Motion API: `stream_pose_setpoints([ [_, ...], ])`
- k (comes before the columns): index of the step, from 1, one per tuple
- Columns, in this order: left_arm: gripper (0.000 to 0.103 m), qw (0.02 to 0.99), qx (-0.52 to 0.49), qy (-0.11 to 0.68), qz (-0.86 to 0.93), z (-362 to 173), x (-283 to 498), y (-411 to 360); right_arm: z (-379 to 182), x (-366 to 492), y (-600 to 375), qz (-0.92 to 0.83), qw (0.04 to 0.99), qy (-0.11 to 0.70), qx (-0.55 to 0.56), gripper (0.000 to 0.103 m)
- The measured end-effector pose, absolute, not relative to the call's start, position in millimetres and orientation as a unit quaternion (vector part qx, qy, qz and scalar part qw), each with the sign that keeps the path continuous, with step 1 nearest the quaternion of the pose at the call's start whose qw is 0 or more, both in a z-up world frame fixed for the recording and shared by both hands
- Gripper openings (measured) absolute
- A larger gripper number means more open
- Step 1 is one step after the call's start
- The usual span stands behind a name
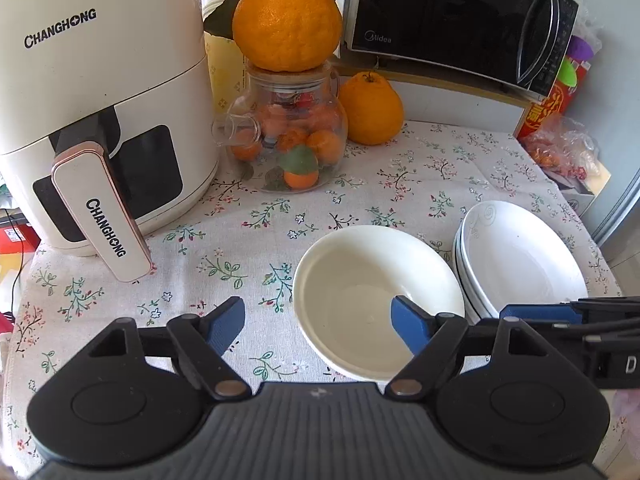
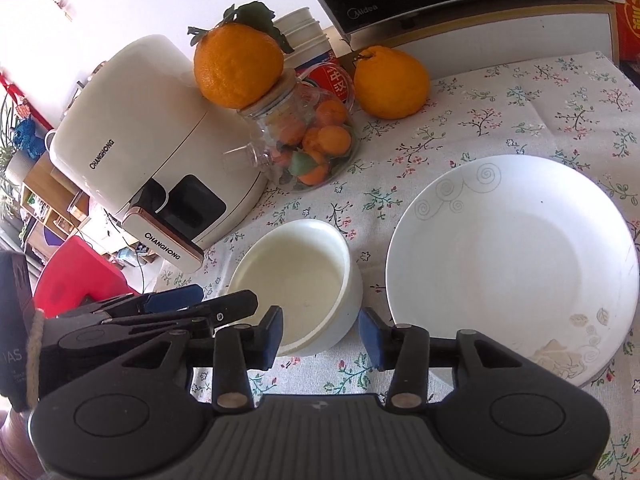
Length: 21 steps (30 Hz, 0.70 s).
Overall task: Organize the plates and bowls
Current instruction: 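Close both tools on the rim of the three nested bowls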
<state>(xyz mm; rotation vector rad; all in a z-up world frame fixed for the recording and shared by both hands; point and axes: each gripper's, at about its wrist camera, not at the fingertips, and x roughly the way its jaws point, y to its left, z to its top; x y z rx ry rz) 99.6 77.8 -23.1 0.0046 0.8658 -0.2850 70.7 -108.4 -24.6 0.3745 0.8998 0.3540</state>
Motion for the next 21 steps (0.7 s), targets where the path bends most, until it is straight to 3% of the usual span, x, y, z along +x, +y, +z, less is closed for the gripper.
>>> stream_pose_setpoints([
  [3, 0.086, 0.899, -0.033, 0.41, -0.147, -29.5, 103.2, 87.5, -23.4, 60.2, -99.4, 0.187, 0.882, 0.41, 0.135, 0.065],
  [9, 0.088, 0.897, -0.096, 0.396, -0.174, -39.3, 111.4, 100.8, -30.5, 51.6, -81.7, 0.218, 0.89, 0.393, 0.077, 0.073],
  [21, 0.051, 0.875, -0.148, 0.429, -0.168, -60.7, 129.4, 107.5, -58.4, 57.4, -39.8, 0.227, 0.882, 0.412, -0.011, 0.075],
])
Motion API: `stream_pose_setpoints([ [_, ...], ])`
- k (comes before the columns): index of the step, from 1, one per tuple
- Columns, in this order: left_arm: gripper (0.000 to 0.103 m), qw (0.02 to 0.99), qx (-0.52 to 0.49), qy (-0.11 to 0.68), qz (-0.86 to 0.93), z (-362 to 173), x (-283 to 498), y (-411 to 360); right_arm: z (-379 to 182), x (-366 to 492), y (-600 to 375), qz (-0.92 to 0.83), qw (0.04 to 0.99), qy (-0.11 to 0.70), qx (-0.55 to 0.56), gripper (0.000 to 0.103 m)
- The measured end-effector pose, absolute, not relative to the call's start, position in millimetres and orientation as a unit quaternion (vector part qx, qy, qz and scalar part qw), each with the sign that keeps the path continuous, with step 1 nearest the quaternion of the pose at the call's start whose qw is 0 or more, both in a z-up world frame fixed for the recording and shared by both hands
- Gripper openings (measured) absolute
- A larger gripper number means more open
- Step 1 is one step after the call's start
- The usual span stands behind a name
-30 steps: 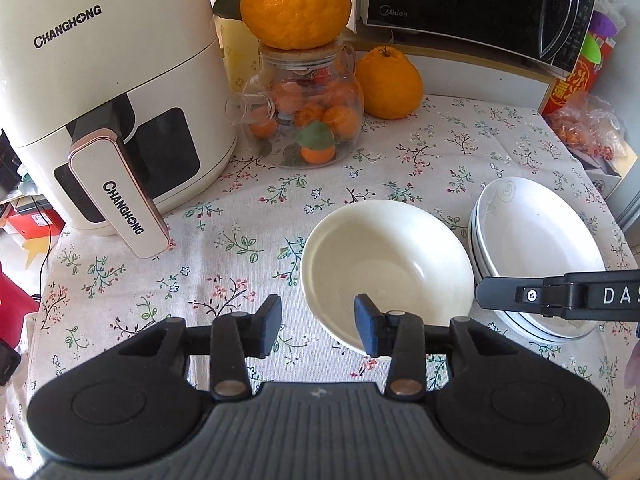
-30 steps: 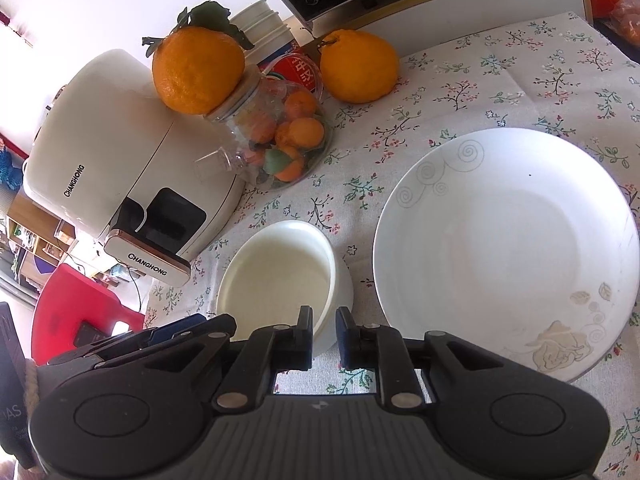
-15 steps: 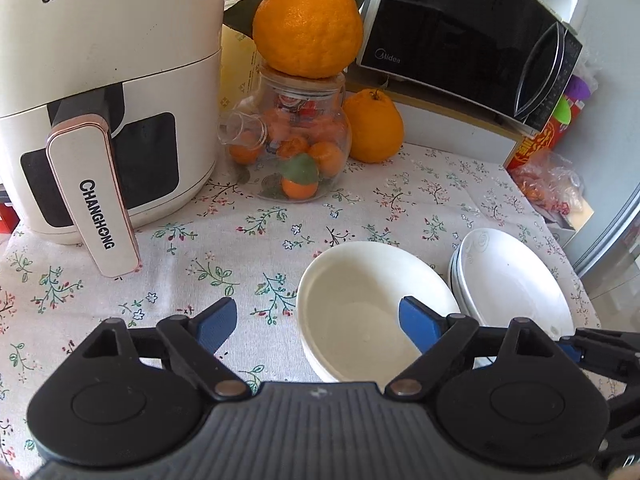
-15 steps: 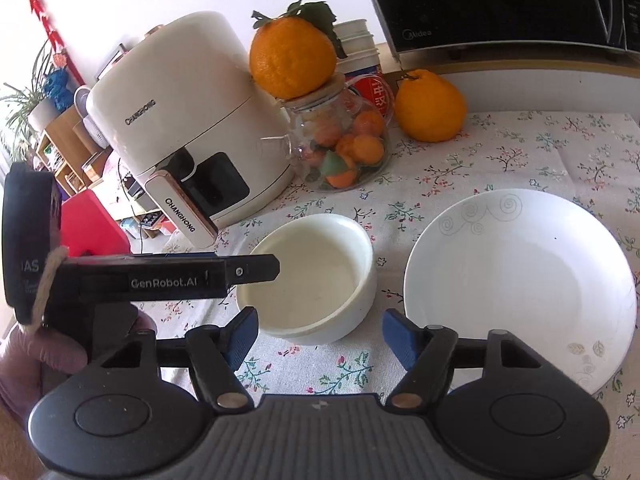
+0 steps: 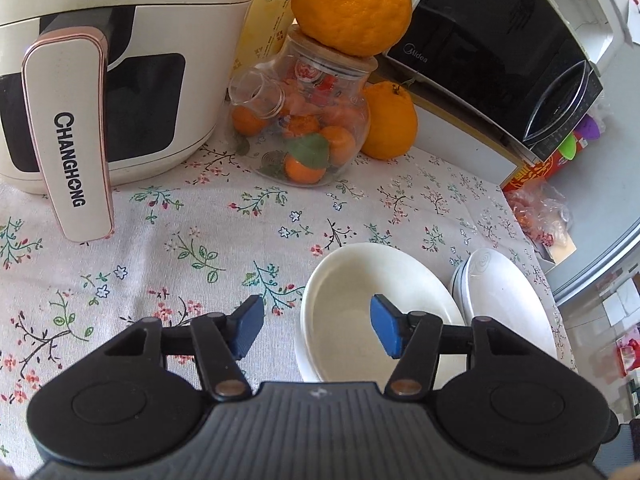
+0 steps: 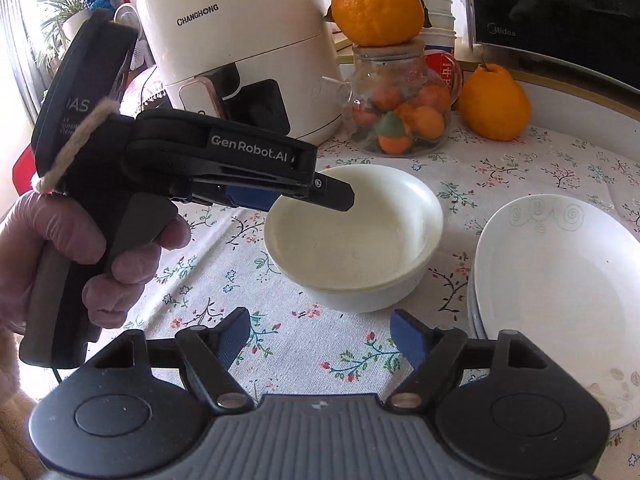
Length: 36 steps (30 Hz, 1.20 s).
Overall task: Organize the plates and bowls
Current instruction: 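Close both tools on the rim of the three nested bowls, then lift the bowl stack with both tools and carry it over the plate stack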
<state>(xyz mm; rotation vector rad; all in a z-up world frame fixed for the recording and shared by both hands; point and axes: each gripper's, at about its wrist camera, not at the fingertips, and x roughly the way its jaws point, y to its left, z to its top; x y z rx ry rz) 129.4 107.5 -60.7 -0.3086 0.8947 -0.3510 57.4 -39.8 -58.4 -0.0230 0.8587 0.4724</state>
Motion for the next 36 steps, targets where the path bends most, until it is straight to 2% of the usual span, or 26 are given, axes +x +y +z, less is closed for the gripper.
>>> stream_pose_setpoints([
  [5, 0.034, 0.87, -0.158, 0.442, -0.154, -66.8, 134.1, 109.3, -68.6, 67.9, -31.7, 0.203, 0.885, 0.418, -0.029, 0.073],
  [8, 0.016, 0.867, -0.153, 0.45, -0.149, -68.0, 135.8, 107.3, -69.3, 70.5, -29.1, 0.197, 0.887, 0.417, -0.033, 0.071],
  [9, 0.013, 0.866, -0.149, 0.454, -0.149, -68.3, 136.0, 106.2, -69.6, 70.9, -28.2, 0.194, 0.887, 0.417, -0.034, 0.071],
  [14, 0.011, 0.871, -0.121, 0.453, -0.146, -64.3, 132.4, 100.5, -69.2, 71.9, -29.0, 0.187, 0.89, 0.415, -0.04, 0.069],
  [20, 0.011, 0.877, -0.118, 0.445, -0.137, -57.4, 131.1, 100.1, -61.8, 75.7, -37.0, 0.181, 0.894, 0.409, -0.019, 0.063],
  [36, 0.011, 0.885, -0.128, 0.423, -0.145, -18.9, 124.9, 77.3, -21.4, 63.6, -64.4, 0.196, 0.911, 0.363, -0.008, 0.062],
])
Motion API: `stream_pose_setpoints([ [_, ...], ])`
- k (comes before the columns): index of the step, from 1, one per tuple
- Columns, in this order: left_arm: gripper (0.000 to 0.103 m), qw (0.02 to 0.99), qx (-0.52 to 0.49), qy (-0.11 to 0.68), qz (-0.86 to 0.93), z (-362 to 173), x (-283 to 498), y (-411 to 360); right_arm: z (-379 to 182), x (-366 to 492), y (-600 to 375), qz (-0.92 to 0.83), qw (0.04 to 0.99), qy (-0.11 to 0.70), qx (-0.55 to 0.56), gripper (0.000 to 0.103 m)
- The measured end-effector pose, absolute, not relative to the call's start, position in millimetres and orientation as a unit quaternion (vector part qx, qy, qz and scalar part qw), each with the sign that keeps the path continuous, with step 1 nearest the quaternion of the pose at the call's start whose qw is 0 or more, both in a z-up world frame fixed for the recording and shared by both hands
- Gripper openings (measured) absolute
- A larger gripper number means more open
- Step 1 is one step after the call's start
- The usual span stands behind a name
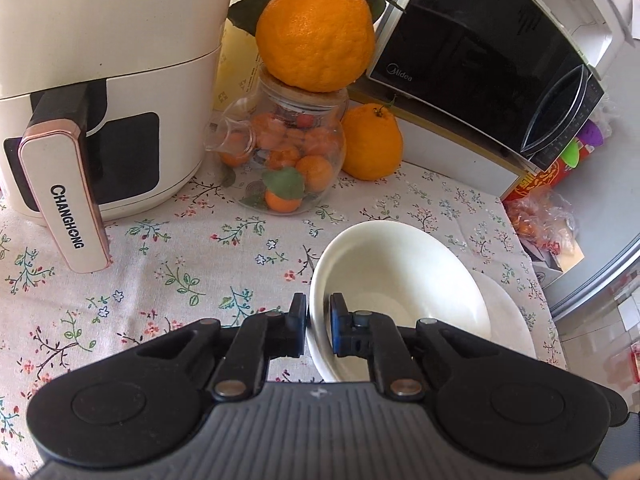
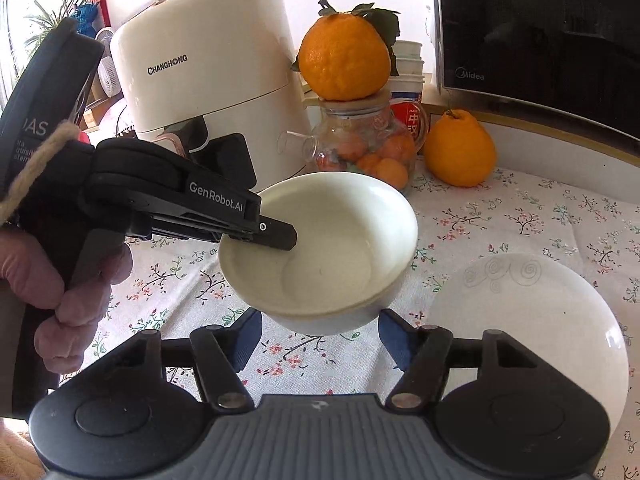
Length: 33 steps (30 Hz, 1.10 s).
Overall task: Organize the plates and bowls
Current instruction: 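Lift the bowl stack with both tools and carry it over the plate stack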
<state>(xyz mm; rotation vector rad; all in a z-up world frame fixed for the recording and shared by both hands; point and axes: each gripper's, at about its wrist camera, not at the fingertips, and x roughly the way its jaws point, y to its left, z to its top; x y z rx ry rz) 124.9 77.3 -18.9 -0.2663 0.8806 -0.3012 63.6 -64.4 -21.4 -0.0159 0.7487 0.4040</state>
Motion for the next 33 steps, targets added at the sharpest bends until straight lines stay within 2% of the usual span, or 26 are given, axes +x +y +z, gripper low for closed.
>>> stream_pose_setpoints([
  [14, 0.011, 0.873, -0.13, 0.43, -0.189, -14.5, 122.4, 10.5, -7.6, 51.4, -134.9, 0.17, 0.918, 0.359, 0.011, 0.063],
  [33, 0.011, 0.86, -0.111, 0.459, -0.192, -36.6, 126.0, -51.5, -26.7, 53.3, -188.6, 0.127, 0.899, 0.418, 0.015, 0.063],
])
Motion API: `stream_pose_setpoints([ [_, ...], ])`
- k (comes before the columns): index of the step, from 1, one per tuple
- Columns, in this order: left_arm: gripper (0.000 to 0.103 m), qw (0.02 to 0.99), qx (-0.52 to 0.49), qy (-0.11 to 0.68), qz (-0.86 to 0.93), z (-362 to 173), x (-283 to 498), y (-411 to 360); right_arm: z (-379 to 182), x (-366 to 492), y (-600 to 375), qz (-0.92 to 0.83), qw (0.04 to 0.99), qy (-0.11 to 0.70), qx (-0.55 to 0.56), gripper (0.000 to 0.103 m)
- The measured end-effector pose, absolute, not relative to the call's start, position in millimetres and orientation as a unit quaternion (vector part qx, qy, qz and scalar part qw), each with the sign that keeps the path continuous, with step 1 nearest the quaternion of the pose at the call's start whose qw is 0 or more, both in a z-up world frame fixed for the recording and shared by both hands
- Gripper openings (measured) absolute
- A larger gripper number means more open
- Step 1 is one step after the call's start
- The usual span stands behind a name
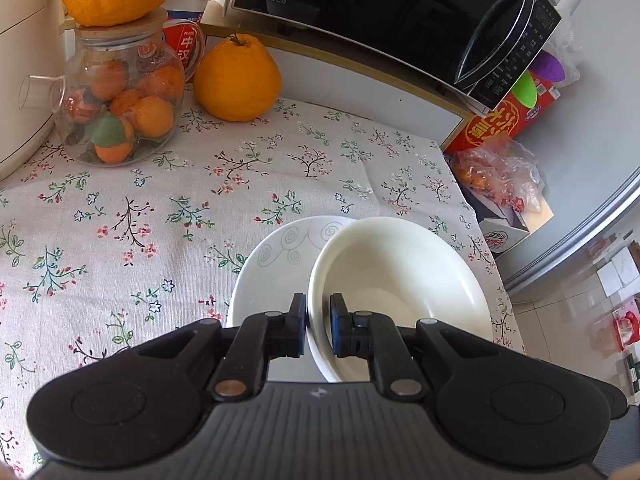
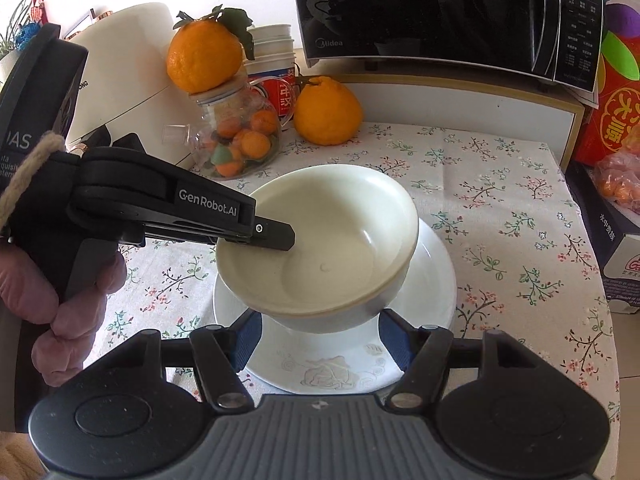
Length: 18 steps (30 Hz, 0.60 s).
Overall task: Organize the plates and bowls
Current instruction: 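Lift the bowl stack with both tools and carry it over the plate stack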
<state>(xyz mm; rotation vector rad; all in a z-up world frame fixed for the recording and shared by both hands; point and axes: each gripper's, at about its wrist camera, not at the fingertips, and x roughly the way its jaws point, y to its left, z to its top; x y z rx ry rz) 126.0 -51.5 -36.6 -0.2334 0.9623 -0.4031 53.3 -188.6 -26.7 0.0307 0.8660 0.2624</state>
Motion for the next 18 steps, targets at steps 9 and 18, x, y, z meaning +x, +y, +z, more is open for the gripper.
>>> stream_pose_setpoints([
  [9, 0.011, 0.867, -0.093, 0.451, -0.191, -40.3, 126.8, -53.7, -39.1, 57.7, -187.2, 0.122, 0.893, 0.433, 0.012, 0.062],
  [18, 0.017, 0.866, -0.099, 0.447, -0.2, -39.9, 126.9, -52.9, -39.7, 58.6, -188.3, 0.117, 0.895, 0.431, 0.013, 0.061],
])
